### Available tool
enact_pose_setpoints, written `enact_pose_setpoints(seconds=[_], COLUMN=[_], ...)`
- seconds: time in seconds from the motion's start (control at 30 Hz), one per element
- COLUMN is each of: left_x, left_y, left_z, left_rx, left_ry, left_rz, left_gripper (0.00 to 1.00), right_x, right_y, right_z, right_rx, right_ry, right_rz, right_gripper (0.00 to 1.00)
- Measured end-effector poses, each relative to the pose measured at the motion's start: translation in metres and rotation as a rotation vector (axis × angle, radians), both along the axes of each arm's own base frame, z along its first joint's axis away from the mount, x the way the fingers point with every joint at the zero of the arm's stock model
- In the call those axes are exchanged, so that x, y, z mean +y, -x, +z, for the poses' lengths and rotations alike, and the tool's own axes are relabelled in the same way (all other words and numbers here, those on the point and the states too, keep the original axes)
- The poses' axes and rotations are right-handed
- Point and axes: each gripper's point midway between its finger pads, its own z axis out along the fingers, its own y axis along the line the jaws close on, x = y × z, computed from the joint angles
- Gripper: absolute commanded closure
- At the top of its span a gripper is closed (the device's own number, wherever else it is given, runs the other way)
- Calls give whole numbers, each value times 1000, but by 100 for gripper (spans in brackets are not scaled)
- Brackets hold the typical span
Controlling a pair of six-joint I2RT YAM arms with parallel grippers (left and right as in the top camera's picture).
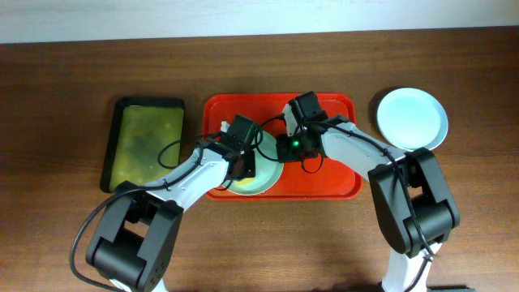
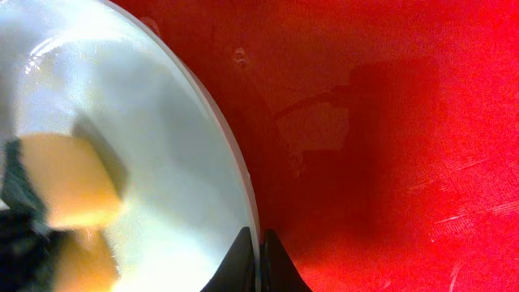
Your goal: Clean dirty plates on tray and stack at the side
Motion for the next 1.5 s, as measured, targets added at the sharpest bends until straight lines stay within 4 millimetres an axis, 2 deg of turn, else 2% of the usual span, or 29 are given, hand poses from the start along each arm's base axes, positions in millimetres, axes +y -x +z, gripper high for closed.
enact_pose_setpoints(seconds=[0.03,0.1,0.13,0.3,0.4,0.47,0.5,0.53,0.57,0.67,0.73,0.8,0.9,1.0,1.03,1.1,1.13,1.17,1.23,1.27,1.4,1.5], left_x=[9,39,47,57,57,57,64,81,93,149,156,154,153,151,150,150,149,149,149,149,145,144], left_y=[-1,1,0,-17,-26,-33,-37,-42,-38,-17,-9,-6,-13,-15,-15,-15,-15,-15,-16,-16,-17,-18], left_z=[0,4,6,27,44,72,89,106,109,93,73,58,56,57,56,56,56,56,56,56,57,57], left_rx=[-8,-13,-15,-81,-114,-156,-178,-194,-161,-17,18,25,-4,-8,-7,-7,-7,-7,-7,-7,-8,-12], left_ry=[-47,-212,-256,-350,-297,-189,-115,-52,-15,30,51,63,72,87,91,92,94,95,97,97,120,125], left_rz=[14,50,57,83,109,142,178,232,263,418,441,439,424,417,416,416,414,414,411,411,403,402], left_gripper=[100,100,100,100,100,100,100,100,100,100,100,100,100,100,100,100,100,100,100,100,100,100], right_x=[0,0,0,0,0,-1,-1,-2,-2,-3,-3,-3,-5,-20,-29,-51,-64,-74,-78,-80,-65,-44], right_y=[0,0,0,0,0,0,0,0,0,-1,-1,1,4,12,7,-13,-26,-29,-41,-41,-37,-36], right_z=[0,0,0,0,0,0,0,-1,-1,-1,-1,-1,-1,8,22,67,101,130,183,200,249,292], right_rx=[0,0,1,2,0,1,0,-1,-1,-3,-2,5,13,52,42,-44,-120,-160,-306,-358,-561,-734], right_ry=[0,0,-1,-3,0,1,4,8,10,14,15,18,33,132,194,360,451,551,698,783,1123,1337], right_rz=[0,0,1,1,-1,0,-2,-3,-4,-5,-5,-6,15,64,61,39,7,10,-2,7,115,121], right_gripper=[96,96,96,96,96,96,96,96,96,96,96,96,96,96,96,96,96,96,96,96,96,96])
